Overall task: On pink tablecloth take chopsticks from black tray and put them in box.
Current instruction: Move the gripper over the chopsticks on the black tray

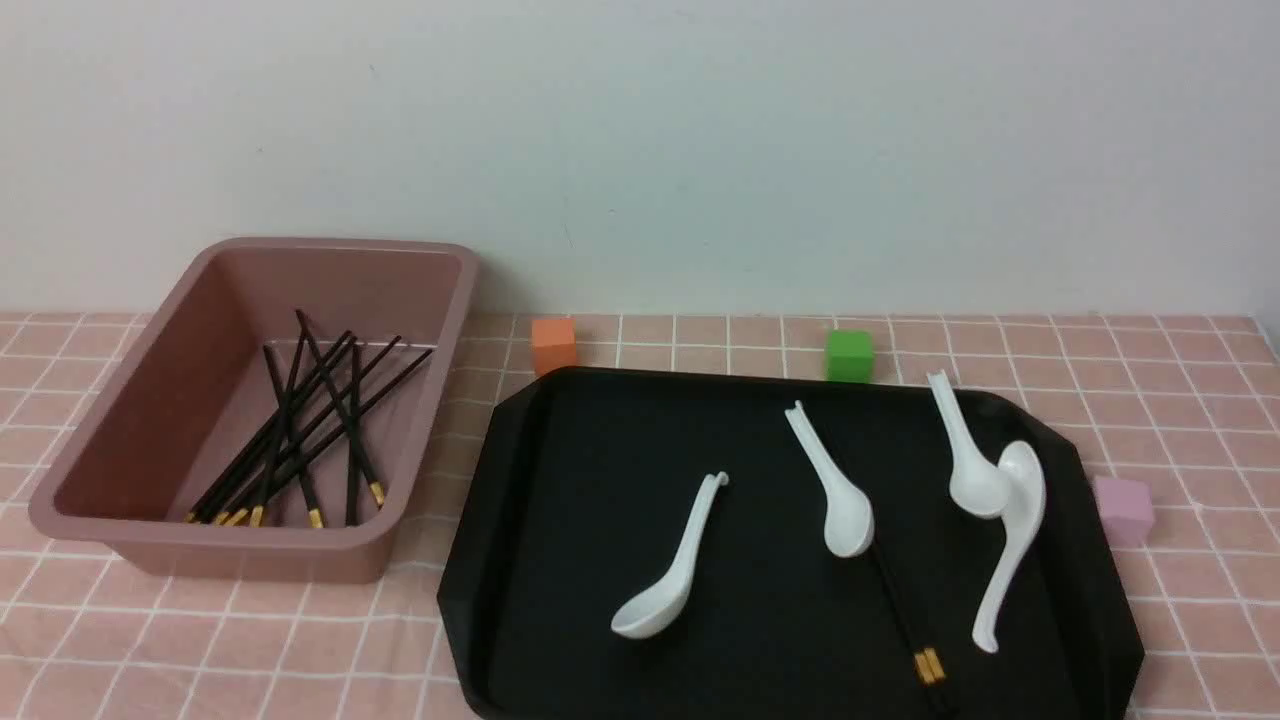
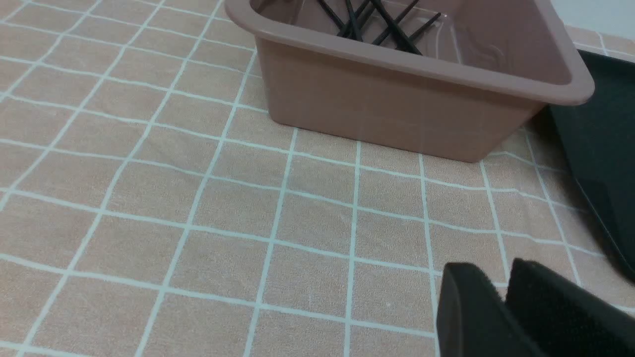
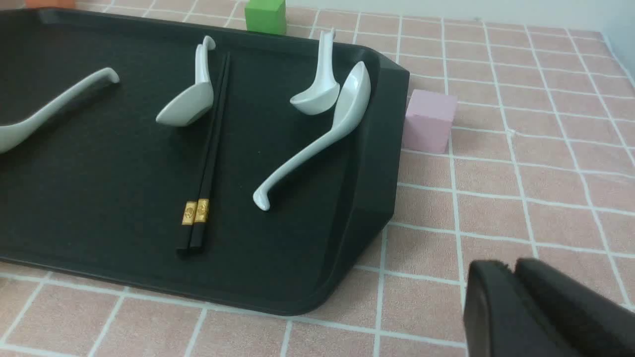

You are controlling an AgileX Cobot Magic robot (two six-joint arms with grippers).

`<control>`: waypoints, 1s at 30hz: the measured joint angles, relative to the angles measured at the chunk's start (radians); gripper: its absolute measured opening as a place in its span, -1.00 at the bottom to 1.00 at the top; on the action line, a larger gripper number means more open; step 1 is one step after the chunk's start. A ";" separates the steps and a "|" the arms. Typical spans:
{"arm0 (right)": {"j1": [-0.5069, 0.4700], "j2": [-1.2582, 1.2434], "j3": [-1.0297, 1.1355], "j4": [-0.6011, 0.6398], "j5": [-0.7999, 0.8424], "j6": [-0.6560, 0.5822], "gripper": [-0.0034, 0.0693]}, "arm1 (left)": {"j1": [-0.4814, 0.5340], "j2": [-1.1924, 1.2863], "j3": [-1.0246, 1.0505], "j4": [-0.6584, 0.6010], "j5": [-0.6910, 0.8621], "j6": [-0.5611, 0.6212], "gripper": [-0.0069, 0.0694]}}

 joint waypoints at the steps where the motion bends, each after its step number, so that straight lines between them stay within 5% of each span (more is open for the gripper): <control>1: 0.000 0.000 0.000 0.000 0.000 0.000 -0.68 | 0.000 0.000 0.000 0.000 0.000 0.000 -0.46; 26: 0.000 0.000 0.000 0.000 -0.001 0.000 -0.62 | 0.000 0.000 0.000 0.000 0.000 0.000 -0.39; 30: 0.000 0.000 0.007 0.095 -0.052 0.041 -0.60 | 0.000 0.000 0.000 0.000 0.000 0.000 -0.38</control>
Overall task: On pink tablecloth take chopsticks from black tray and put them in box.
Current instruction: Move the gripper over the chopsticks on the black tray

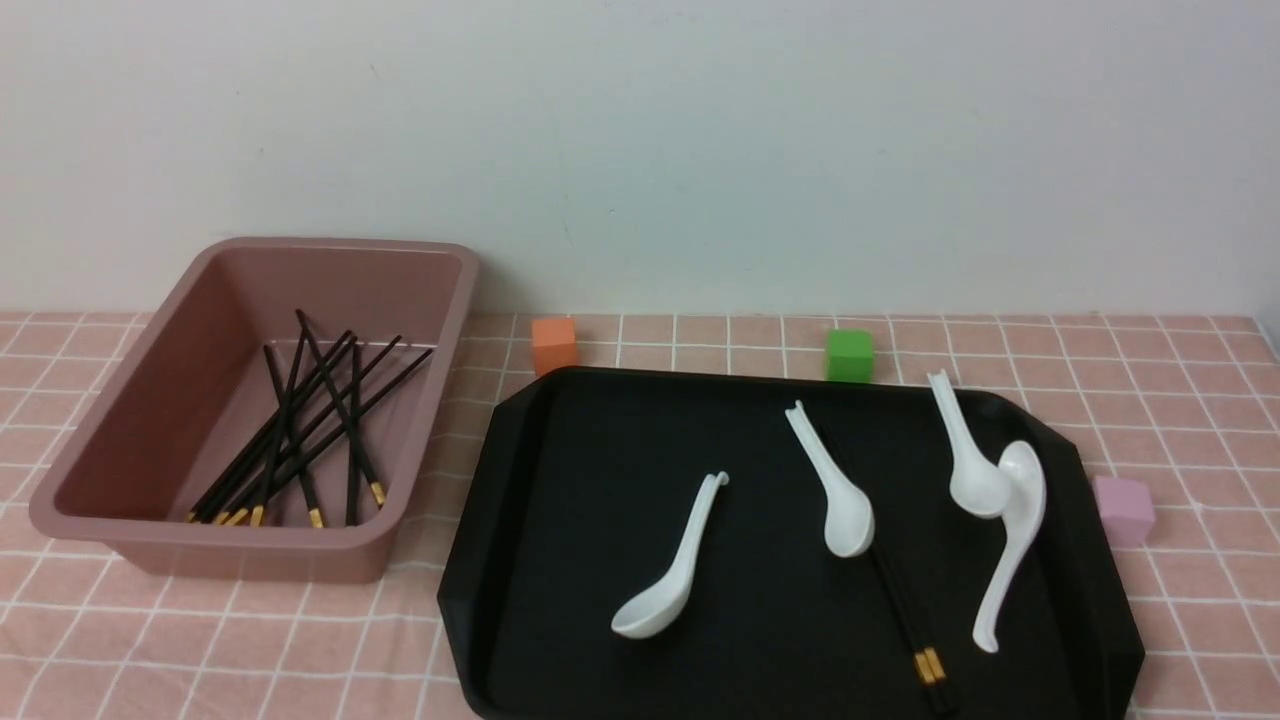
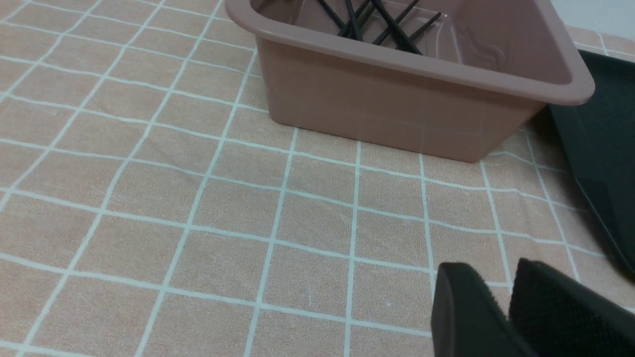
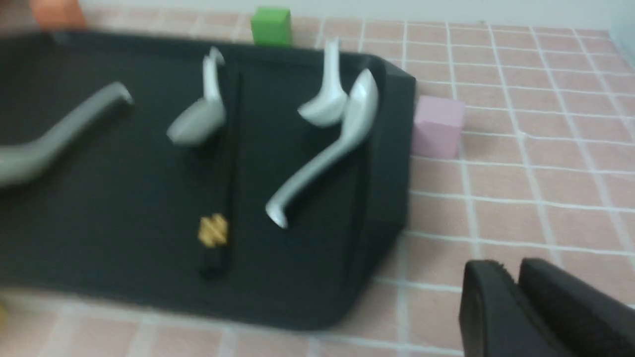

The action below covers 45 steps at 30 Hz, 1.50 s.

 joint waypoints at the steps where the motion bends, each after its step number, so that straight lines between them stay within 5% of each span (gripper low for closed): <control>1: 0.000 0.000 0.004 0.049 -0.019 0.024 -0.60 | 0.000 0.000 0.000 0.000 0.000 0.000 -0.38; 6: 0.000 0.000 0.005 0.283 -0.150 0.115 -0.58 | 0.000 0.000 0.000 0.000 0.000 0.000 -0.36; 11: 0.000 0.000 0.005 0.383 -0.201 0.133 -0.57 | 0.000 0.000 0.000 0.000 0.000 0.000 -0.35; 16: 0.000 0.040 -0.130 0.425 0.015 0.104 -0.64 | 0.000 0.000 0.000 0.000 0.000 0.000 -0.34; 22: 0.001 0.432 -0.522 0.289 0.500 -0.068 -0.90 | 0.000 0.000 0.000 0.000 0.000 0.000 -0.34; 27: 0.020 0.734 -0.686 0.165 0.682 -0.078 -0.91 | 0.000 0.000 0.000 0.000 0.000 0.000 -0.34; 32: 0.101 0.933 -0.732 0.149 0.623 -0.050 -0.91 | 0.000 0.000 0.000 0.000 0.000 0.000 -0.33; 39: 0.350 1.264 -0.845 0.104 0.530 0.026 -0.89 | 0.000 0.000 0.000 0.000 0.000 0.000 -0.33; 45: 0.448 1.524 -0.970 -0.029 0.484 0.157 -0.62 | 0.000 0.000 0.000 0.000 0.000 0.000 -0.33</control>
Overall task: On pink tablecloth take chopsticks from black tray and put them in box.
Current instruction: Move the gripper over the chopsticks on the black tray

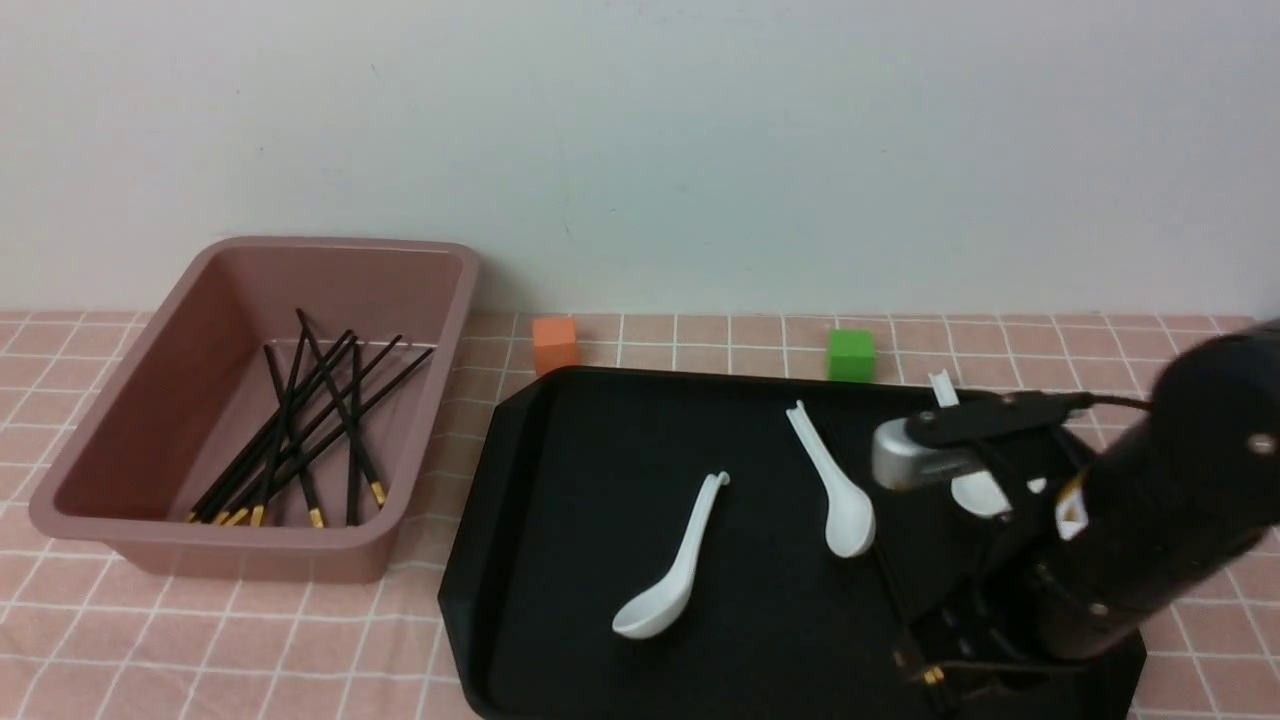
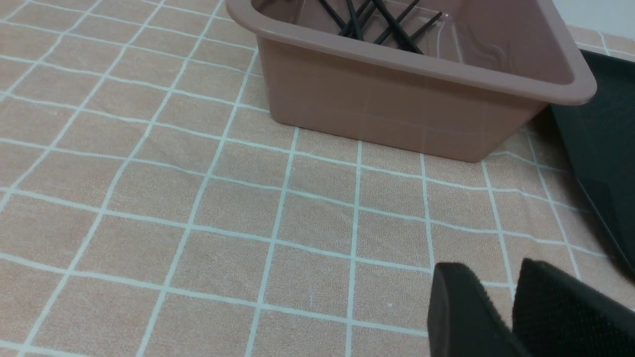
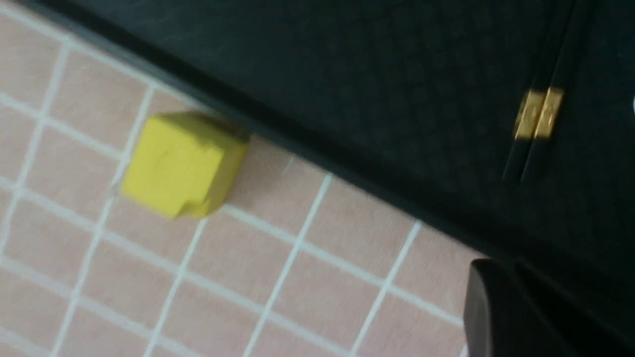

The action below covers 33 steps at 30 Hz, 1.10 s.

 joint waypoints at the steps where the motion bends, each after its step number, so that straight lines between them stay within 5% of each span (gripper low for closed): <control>1: 0.000 0.039 -0.017 -0.027 -0.007 0.021 -0.52 | 0.000 0.000 0.000 0.000 0.000 0.000 -0.33; 8: 0.000 0.227 -0.089 -0.122 -0.086 0.076 0.10 | 0.000 0.000 0.000 0.000 0.000 0.000 -0.33; 11: 0.000 0.275 -0.104 -0.147 -0.120 0.090 0.20 | 0.000 0.000 0.000 0.000 0.000 0.000 -0.33; 24: 0.000 0.361 -0.127 -0.291 -0.138 0.243 0.06 | 0.000 0.000 0.000 0.000 0.000 0.000 -0.33; 33: 0.000 0.371 -0.138 -0.231 -0.124 0.176 -0.51 | 0.000 0.000 0.000 0.000 0.000 0.000 -0.33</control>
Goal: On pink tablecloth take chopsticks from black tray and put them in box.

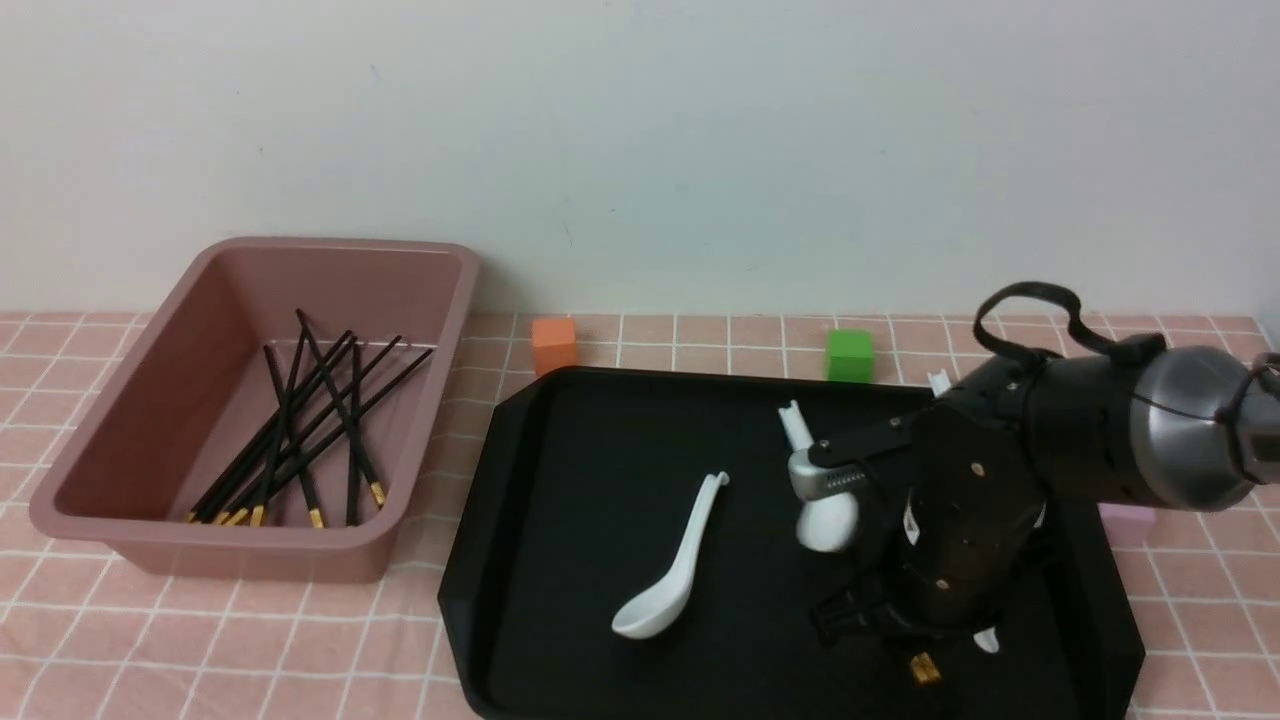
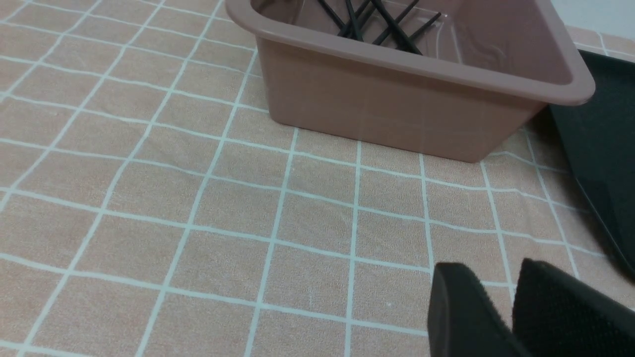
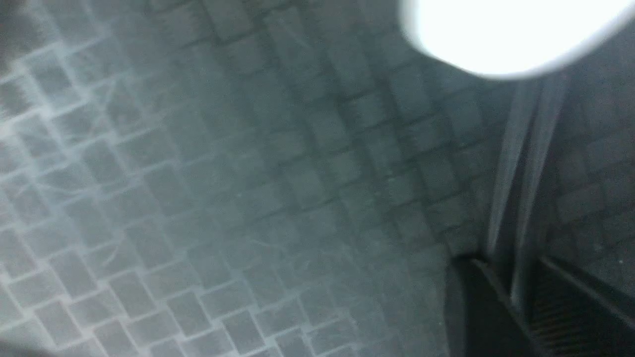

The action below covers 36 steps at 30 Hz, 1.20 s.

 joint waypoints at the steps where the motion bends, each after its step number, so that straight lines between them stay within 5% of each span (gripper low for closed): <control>1: 0.000 0.000 -0.001 0.001 0.002 -0.008 -0.52 | 0.000 0.000 0.000 0.000 0.000 0.000 -0.33; 20: 0.066 -0.320 -0.143 0.069 0.232 -0.001 -0.52 | 0.000 0.000 0.000 0.000 0.000 0.000 -0.33; 28: 0.268 -0.064 -0.629 0.251 0.066 -0.148 -0.52 | 0.000 0.000 0.000 0.000 0.000 0.000 -0.33; 36: 0.315 0.397 -1.206 0.304 0.131 -0.257 -0.52 | 0.000 0.000 0.000 0.000 0.000 0.000 -0.33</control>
